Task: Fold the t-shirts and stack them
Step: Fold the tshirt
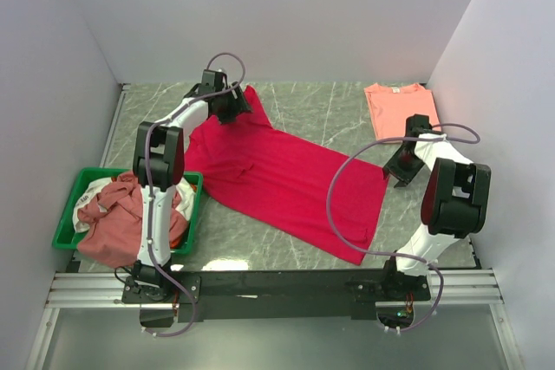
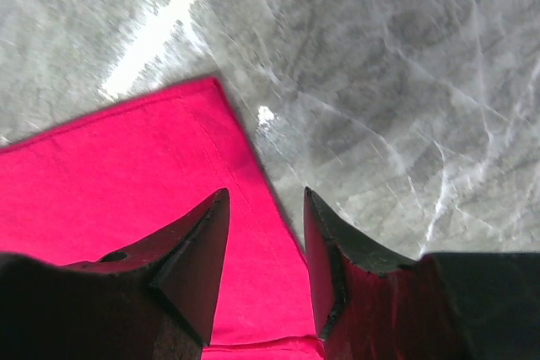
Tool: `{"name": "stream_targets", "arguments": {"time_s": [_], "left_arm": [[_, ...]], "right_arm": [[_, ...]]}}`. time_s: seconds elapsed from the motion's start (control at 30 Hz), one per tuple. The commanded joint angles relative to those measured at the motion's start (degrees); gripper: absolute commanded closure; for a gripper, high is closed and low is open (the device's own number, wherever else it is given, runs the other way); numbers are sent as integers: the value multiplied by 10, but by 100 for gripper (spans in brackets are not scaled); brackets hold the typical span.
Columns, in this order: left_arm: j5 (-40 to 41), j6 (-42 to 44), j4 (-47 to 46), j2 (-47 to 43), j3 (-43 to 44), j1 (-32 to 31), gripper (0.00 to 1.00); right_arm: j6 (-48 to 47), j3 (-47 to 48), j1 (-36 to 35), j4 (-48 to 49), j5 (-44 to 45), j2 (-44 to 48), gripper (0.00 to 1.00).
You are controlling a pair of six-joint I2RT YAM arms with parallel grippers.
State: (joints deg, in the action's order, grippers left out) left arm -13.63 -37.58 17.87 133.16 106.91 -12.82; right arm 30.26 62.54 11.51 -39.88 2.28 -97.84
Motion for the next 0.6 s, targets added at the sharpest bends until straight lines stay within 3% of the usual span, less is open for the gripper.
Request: {"name": "stream_targets", "arguments": {"time_s": [0.0, 0.37, 0.57], "left_arm": [[16, 8, -11, -43, -4, 0, 25], [-24, -42, -52, 6, 46, 8, 25], [-26, -91, -124, 41, 59, 8, 26]], "right_arm": [[-9, -1, 3, 32, 0, -9, 53], [-18, 14, 20, 61, -3, -44, 53], [-20, 17, 26, 67, -15, -54, 53]]}}
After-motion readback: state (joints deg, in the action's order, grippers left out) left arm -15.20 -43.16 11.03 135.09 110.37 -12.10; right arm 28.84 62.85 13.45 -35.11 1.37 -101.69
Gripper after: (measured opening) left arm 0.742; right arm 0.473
